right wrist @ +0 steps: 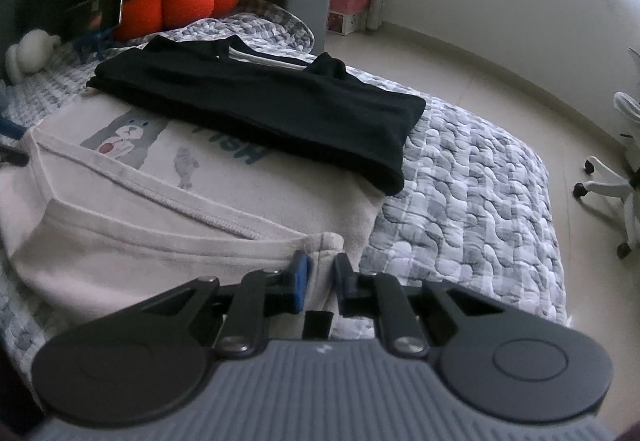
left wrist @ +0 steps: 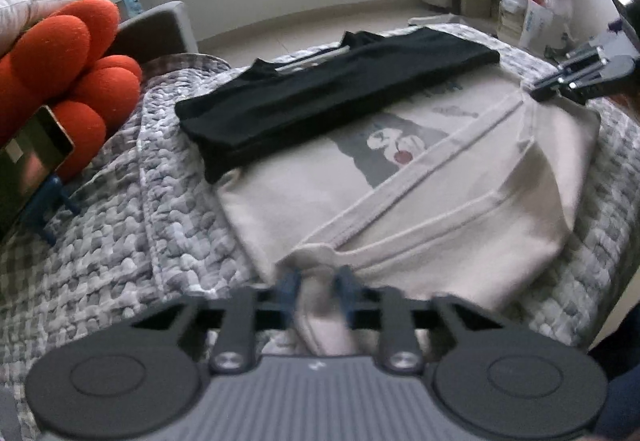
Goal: Fold clothes
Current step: 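Lift the beige fabric edge with both grippers and fold it toward the black sweatshirt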
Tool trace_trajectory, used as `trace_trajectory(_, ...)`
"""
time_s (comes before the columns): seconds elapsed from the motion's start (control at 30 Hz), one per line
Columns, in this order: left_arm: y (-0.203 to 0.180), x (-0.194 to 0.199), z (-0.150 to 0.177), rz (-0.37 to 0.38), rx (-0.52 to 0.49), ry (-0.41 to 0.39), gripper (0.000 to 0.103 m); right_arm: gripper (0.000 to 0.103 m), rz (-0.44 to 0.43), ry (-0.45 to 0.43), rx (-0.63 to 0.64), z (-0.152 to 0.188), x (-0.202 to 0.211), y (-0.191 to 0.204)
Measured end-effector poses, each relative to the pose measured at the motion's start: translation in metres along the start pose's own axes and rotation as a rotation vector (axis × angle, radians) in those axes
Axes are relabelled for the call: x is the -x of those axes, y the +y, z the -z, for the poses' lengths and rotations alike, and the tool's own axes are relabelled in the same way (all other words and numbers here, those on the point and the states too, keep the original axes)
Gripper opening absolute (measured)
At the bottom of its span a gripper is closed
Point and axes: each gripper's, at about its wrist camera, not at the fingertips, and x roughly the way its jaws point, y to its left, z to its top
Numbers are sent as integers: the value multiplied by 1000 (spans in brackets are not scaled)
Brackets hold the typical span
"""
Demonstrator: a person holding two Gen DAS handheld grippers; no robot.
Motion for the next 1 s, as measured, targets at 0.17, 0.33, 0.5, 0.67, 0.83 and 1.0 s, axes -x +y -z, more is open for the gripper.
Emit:
trace_trajectory(0.17, 6, 33, 10, 8, 77, -128, 8, 8, 5, -93, -73, 8, 26, 0)
trace_trajectory(0.33, 9, 84, 38, 99, 126, -304, 8, 8, -51, -227, -133, 22, 79, 1)
trace_trajectory(0.5, -11, 116, 76, 164, 43, -330, 8, 8, -130, -260, -77, 53, 137, 15)
trace_trajectory(0.67, -28, 118, 106, 174, -15, -281, 8, 4, -145, -191, -25, 86, 166, 27)
trace_trajectory(0.83, -33, 120, 112, 155, -44, -276, 8, 0, -140, -145, 11, 101, 172, 33)
trace_trajectory(1.0, -39, 116, 119, 116, -102, -253, 8, 0, -112, -95, 9, 113, 162, 33)
